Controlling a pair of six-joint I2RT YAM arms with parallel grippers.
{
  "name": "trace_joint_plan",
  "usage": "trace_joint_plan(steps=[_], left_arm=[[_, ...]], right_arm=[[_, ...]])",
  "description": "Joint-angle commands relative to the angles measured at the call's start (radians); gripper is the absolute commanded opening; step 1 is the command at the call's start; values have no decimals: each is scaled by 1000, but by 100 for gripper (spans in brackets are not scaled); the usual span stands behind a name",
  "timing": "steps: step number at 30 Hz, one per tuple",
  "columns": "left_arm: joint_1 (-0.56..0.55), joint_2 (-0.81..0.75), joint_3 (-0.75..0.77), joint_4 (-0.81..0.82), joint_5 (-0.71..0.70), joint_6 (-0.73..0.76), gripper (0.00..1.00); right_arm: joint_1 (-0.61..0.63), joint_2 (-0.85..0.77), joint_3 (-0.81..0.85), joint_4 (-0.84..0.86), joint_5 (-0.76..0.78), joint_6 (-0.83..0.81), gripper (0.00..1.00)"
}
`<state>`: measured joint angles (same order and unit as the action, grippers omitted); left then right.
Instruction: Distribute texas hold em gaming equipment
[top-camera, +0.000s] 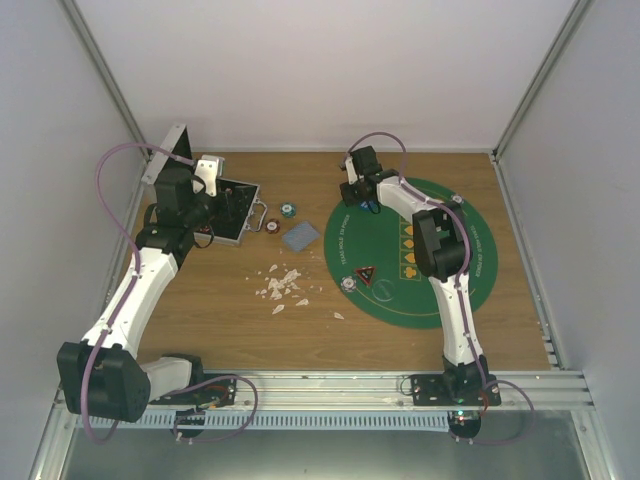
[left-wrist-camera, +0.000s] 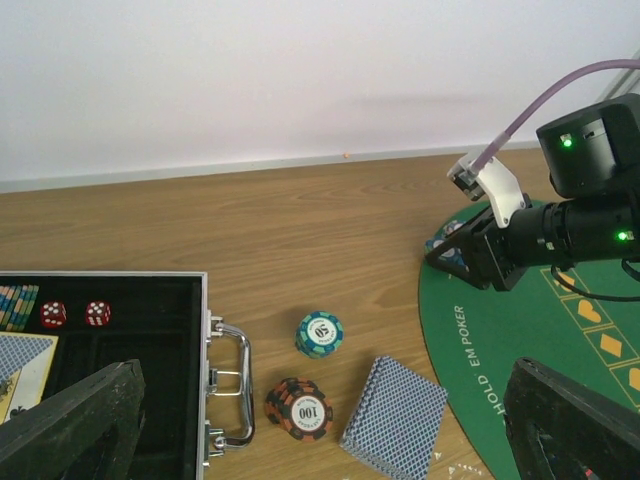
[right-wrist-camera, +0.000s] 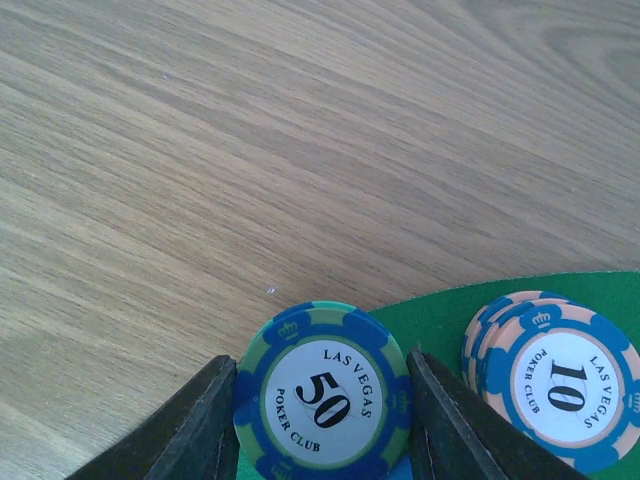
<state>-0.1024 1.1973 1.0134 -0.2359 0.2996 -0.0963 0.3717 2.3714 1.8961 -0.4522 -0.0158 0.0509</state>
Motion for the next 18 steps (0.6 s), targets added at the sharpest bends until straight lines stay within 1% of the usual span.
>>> trace_joint_plan(steps=[1,9,16,18], left_arm=[[-8,2,8,34,14,-3,98],[-9,1,8,34,14,-3,98],[-10,-2,8,33,15,-3,98],[-10,1,8,33,14,-2,98]], right_arm=[[-10,35,-12,7,14,9,38],[-11,32,-31,1,40,13,41],[-11,31,-40,9,31,14,41],[-10,30,-40,7,31,12,42]])
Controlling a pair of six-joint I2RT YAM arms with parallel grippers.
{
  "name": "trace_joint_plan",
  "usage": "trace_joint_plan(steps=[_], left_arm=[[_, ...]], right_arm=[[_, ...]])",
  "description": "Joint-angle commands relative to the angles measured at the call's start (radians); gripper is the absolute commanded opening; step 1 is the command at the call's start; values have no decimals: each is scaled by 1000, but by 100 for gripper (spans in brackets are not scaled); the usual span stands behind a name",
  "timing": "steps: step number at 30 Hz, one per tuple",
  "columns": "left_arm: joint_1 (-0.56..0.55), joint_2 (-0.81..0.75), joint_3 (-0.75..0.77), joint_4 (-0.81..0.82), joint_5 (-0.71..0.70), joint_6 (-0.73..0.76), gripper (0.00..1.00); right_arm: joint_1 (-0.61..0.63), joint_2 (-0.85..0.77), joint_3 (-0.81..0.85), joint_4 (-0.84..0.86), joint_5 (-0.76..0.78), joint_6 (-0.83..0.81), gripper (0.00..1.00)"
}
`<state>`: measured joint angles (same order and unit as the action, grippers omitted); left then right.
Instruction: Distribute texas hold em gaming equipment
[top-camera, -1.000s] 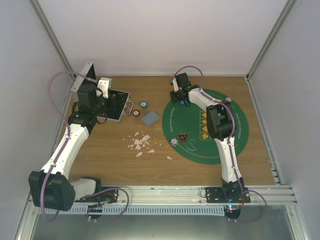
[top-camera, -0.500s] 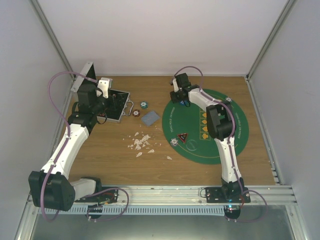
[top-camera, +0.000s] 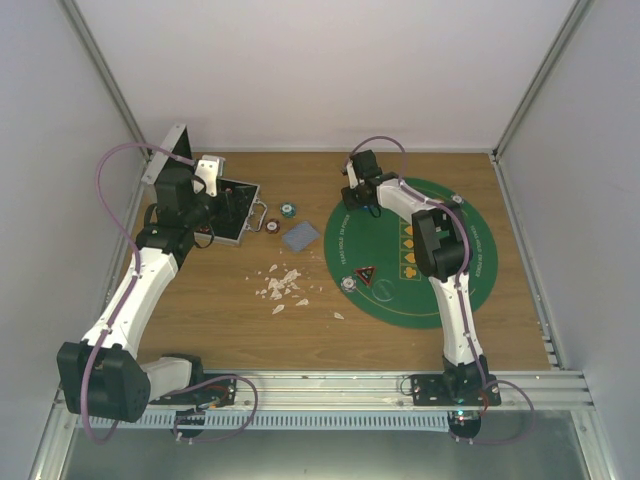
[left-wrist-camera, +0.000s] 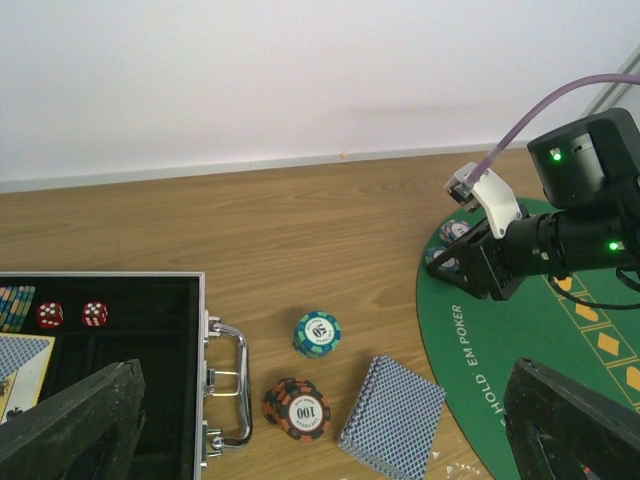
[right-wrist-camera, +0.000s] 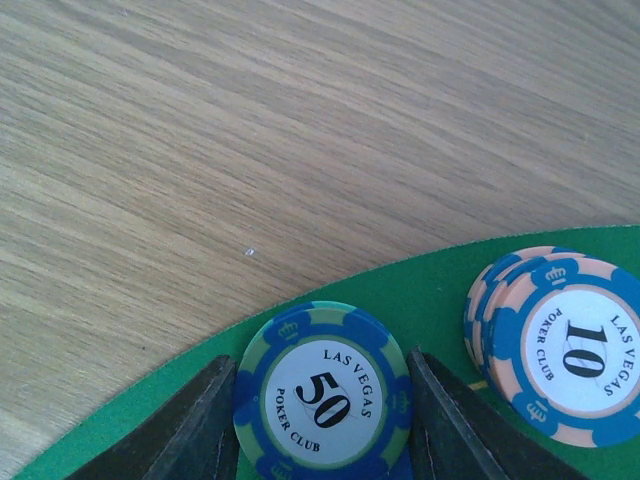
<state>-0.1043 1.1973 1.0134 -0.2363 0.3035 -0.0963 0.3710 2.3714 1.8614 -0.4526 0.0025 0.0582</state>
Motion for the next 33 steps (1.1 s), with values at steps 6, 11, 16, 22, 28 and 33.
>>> trace_joint_plan(steps=[6,11,16,22,28,33], left_arm=[[-8,-2,7,34,11,-2,98],[-7,-1,8,33,9,-3,98],[-8,-1,8,34,6,-3,98],[-8,-13,4,37,-7,-1,98],[-7,-23,1,38,-21,4,99],[-6,-18,2,39,-21,4,99]], right_arm=[[-9,25,5,6,8,-1,50],[-10,23,28,-3,1,-7,52],[-10,-5,43,-3,-62,-15,54],[4,-88,42,-4,-83,-33,62],[74,-149,9,23,-124,-51,69],[166,-119,45,31,-130,-54,74]])
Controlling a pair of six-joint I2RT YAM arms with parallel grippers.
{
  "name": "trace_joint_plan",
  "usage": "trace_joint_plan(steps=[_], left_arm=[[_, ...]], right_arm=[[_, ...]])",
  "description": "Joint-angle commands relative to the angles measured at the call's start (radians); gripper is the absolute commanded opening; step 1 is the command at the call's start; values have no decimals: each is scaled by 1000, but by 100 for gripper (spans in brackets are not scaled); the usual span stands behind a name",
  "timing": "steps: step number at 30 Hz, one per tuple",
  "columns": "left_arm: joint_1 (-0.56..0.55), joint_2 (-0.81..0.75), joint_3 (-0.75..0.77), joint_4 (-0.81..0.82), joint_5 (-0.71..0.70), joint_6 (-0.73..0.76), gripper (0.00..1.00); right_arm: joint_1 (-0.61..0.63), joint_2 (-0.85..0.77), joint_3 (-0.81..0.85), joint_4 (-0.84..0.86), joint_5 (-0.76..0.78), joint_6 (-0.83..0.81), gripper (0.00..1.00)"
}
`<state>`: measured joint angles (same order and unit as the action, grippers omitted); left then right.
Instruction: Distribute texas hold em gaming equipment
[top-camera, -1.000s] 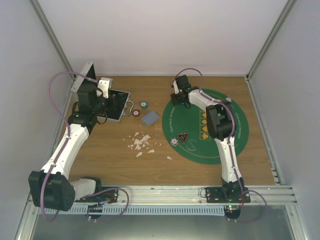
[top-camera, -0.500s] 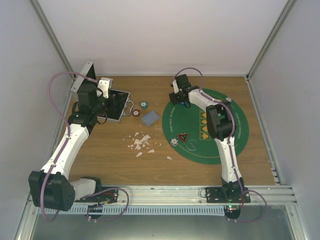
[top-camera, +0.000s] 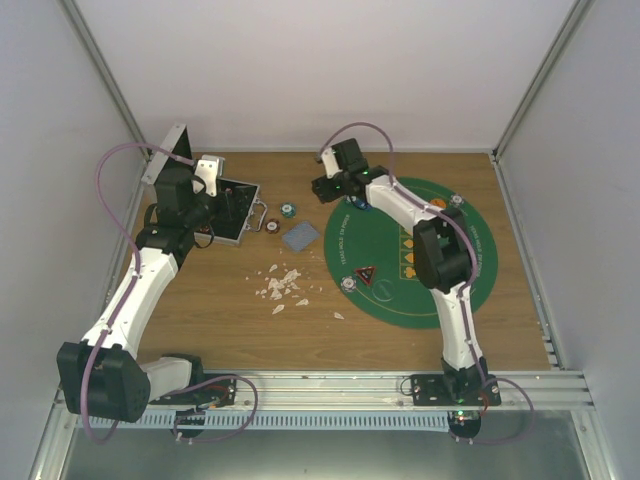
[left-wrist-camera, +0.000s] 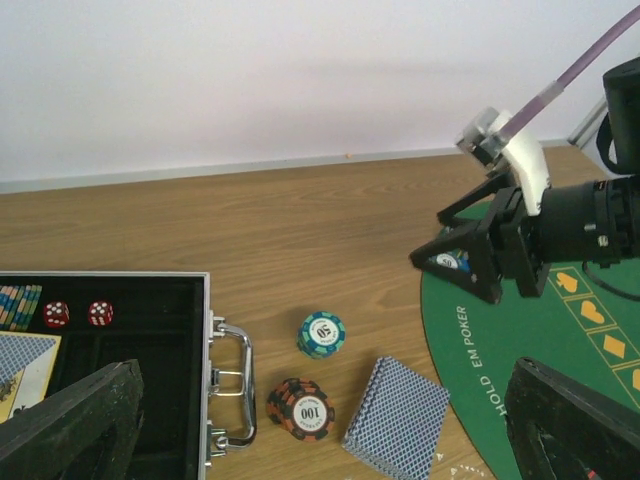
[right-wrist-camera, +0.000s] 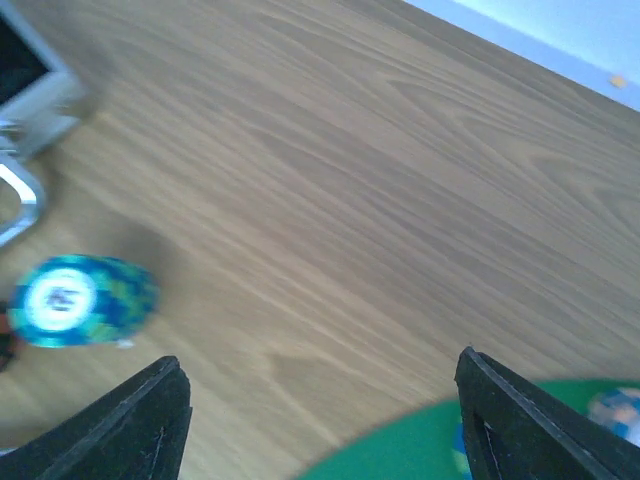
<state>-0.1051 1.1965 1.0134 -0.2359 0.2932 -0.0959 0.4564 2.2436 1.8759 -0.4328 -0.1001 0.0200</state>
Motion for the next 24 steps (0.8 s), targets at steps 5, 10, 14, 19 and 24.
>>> trace_joint_plan(steps=[5,10,14,19,24], left_arm=[[-6,-15,2,38,-4,2,99],[-7,-15,1,39,1,0,99],[-7,-14,3,39,9,-2,99],[-7,-15,4,39,16,-4,99],[-6,-15,5,39,23,-6,99]], right_arm=[[137,128,171,-53,-5,2,74],[174,182,215,-44,-14,22,78],[185,212,244,-47,-9,35,79],[185,247,277,-63,-5,43,80],[192,266,284,-63,-4,45,80]])
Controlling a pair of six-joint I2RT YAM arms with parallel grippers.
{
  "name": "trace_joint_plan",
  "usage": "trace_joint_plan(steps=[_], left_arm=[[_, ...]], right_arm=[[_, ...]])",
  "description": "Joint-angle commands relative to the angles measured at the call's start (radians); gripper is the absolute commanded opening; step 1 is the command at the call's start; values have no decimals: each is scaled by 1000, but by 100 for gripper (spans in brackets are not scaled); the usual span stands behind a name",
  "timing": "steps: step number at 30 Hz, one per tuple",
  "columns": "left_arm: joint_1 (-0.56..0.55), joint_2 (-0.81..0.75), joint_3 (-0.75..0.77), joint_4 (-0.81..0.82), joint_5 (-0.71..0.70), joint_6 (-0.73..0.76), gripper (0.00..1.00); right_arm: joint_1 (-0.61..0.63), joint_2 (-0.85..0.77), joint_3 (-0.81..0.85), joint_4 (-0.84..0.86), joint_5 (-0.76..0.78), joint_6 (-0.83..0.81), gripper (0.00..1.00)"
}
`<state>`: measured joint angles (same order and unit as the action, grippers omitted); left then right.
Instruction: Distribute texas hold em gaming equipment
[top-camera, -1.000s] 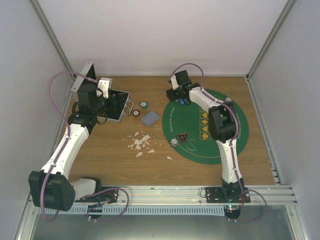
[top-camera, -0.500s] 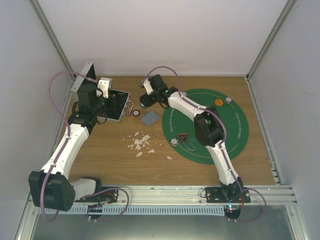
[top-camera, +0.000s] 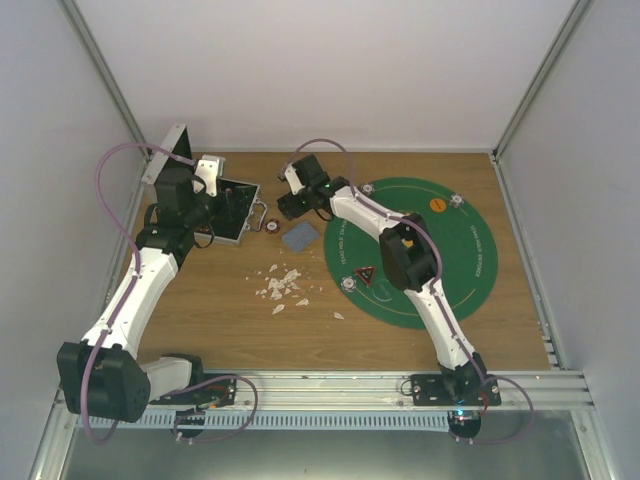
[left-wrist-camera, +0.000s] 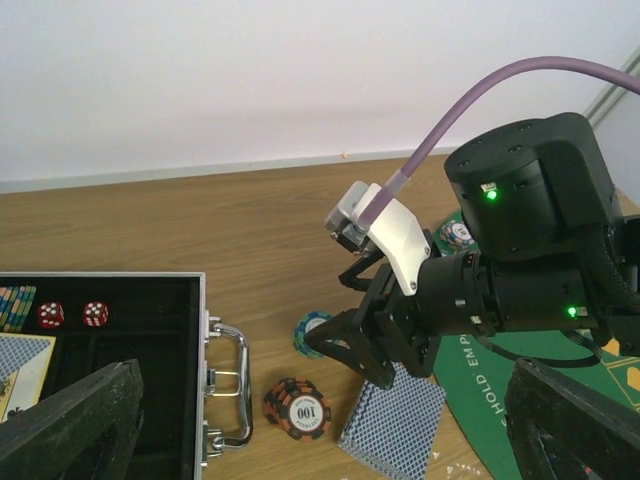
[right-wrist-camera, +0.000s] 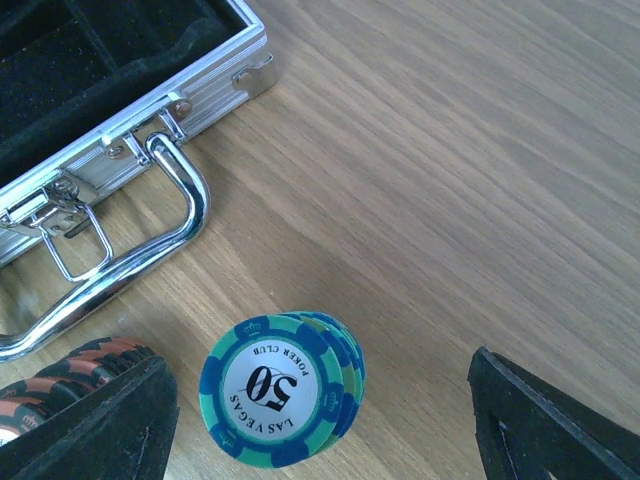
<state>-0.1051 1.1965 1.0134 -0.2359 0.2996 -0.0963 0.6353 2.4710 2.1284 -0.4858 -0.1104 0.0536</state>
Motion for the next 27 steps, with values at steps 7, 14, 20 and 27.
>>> trace_joint_plan(steps=[7,14,20,27], left_arm=[[-7,-14,5,38,22,-5,99],[-6,-12,7,38,24,-8,99],[-7,-11,5,38,21,-7,99],[-6,-9,6,38,20,-7,99]], right_arm=[[20,76,79,-34,20,10,77],[21,88,80,-37,35,12,72],[22,90,85,-39,37,9,66],[22,100,90,-46,32,5,64]])
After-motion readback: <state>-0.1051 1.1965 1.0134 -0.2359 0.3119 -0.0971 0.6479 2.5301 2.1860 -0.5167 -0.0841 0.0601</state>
